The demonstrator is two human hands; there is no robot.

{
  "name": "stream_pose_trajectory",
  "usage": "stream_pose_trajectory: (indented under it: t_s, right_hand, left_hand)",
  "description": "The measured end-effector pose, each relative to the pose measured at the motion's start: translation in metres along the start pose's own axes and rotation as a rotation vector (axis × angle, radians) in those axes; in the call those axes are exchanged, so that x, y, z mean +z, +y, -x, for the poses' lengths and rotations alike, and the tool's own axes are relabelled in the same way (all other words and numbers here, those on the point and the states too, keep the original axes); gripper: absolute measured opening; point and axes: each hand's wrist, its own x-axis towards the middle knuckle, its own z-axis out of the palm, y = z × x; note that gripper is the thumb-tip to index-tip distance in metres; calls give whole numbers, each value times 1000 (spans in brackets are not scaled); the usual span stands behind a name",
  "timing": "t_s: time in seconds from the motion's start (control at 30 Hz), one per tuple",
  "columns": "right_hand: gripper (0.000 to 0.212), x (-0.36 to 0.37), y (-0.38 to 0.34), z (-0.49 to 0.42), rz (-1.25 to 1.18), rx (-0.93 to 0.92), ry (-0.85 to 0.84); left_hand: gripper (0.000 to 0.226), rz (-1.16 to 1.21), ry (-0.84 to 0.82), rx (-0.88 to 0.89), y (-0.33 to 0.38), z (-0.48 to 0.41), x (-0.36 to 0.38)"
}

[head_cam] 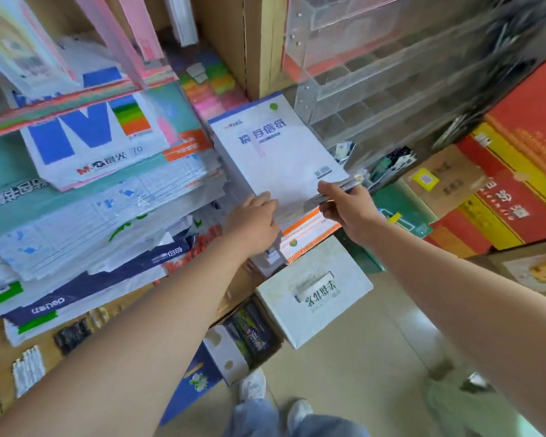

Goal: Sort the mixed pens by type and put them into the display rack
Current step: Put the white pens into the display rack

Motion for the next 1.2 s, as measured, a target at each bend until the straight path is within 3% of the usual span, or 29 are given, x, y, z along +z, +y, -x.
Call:
stream_pose_trajectory:
  t_s: [0.13,0.27,0.43,0.67,0.8,0.97,1.2]
  right_hand:
    - [15,-19,-36,-33,25,-49,-10]
    - [17,-34,-78,-74,-3,-115,-47]
    - [19,-50,-130,-118,35,-174,-130]
    - [18,-57,-192,-159,79,-228,-152]
    - [11,-48,-206,-178,122,-232,-157]
    - [8,-32,-199,-193,355,-245,-173]
    - [8,-24,-190,-198,570,-272,-243]
  left_hand:
    - [38,-179,73,-121,19,-32,-19]
    - [35,-175,226,-235,39,-68,-46]
    - [39,-26,238,-312,76,-103,-72]
    - [66,259,444,-279,115,-139,-100]
    - [70,257,400,-272,125,-149,-107]
    - [72,223,329,-273,132,-154,-103]
    - [68,210,371,-294,135,-155,-101]
